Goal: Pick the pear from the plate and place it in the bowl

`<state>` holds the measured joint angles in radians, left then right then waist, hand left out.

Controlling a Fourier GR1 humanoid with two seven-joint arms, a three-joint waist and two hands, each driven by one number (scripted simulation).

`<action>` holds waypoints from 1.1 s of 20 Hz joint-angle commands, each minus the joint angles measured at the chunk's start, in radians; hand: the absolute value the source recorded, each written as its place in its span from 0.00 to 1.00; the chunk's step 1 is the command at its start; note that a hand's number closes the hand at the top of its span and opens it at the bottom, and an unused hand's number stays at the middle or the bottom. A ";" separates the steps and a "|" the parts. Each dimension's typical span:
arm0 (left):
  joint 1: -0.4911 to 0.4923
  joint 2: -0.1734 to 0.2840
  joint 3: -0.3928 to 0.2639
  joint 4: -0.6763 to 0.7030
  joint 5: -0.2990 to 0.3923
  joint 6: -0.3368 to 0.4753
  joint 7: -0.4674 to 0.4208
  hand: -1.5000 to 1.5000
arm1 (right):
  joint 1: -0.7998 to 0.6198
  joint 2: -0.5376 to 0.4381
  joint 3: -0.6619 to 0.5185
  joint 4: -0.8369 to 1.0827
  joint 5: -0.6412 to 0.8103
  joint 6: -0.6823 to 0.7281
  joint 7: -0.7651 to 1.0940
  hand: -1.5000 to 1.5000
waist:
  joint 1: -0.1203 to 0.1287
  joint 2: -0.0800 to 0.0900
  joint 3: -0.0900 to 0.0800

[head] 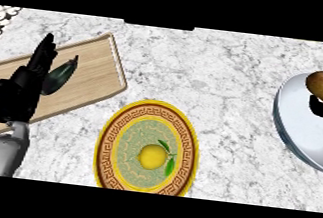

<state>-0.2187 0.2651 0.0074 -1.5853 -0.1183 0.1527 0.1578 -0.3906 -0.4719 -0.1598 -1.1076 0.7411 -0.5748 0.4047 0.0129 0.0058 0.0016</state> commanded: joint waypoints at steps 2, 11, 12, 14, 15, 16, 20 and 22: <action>-0.055 -0.022 -0.023 0.010 -0.031 0.012 0.042 0.50 | -0.132 -0.010 -0.088 0.223 -0.189 0.084 -0.172 0.00 | 0.006 0.002 0.001; 0.036 -0.004 0.024 -0.018 0.004 -0.027 -0.019 0.50 | -0.127 0.012 -0.255 0.339 -0.422 0.069 -0.605 0.00 | -0.003 -0.004 -0.001; -0.012 -0.011 0.027 0.002 -0.020 -0.005 0.012 0.50 | -0.099 0.018 -0.263 0.318 -0.444 0.084 -0.618 0.00 | -0.010 -0.005 -0.001; -0.028 -0.029 0.005 -0.012 -0.030 -0.007 0.040 0.50 | -0.127 -0.027 -0.295 0.332 -0.471 0.100 -0.620 0.00 | -0.009 -0.004 -0.001; -0.035 -0.022 0.026 0.028 -0.017 -0.021 0.017 0.50 | -0.125 -0.046 -0.293 0.300 -0.486 0.141 -0.588 0.00 | -0.012 -0.005 -0.001; 0.020 -0.023 0.024 -0.018 -0.037 -0.001 -0.003 0.50 | -0.085 -0.030 -0.323 0.306 -0.524 0.141 -0.635 0.00 | -0.010 -0.005 -0.001; 0.007 -0.038 0.023 -0.031 -0.031 -0.001 0.040 0.50 | 0.083 -0.030 -0.346 0.081 -0.622 0.271 -0.567 0.00 | -0.032 -0.011 -0.002; 0.049 -0.036 0.012 -0.097 -0.040 -0.005 0.072 0.50 | 0.186 -0.016 -0.339 -0.082 -0.643 0.299 -0.512 0.00 | -0.035 -0.015 -0.003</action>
<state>-0.1947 0.2357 0.0229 -1.6403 -0.1525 0.1461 0.1986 -0.3423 -0.4910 -0.4836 -0.9945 0.1645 -0.3527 -0.1564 -0.0101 -0.0040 -0.0005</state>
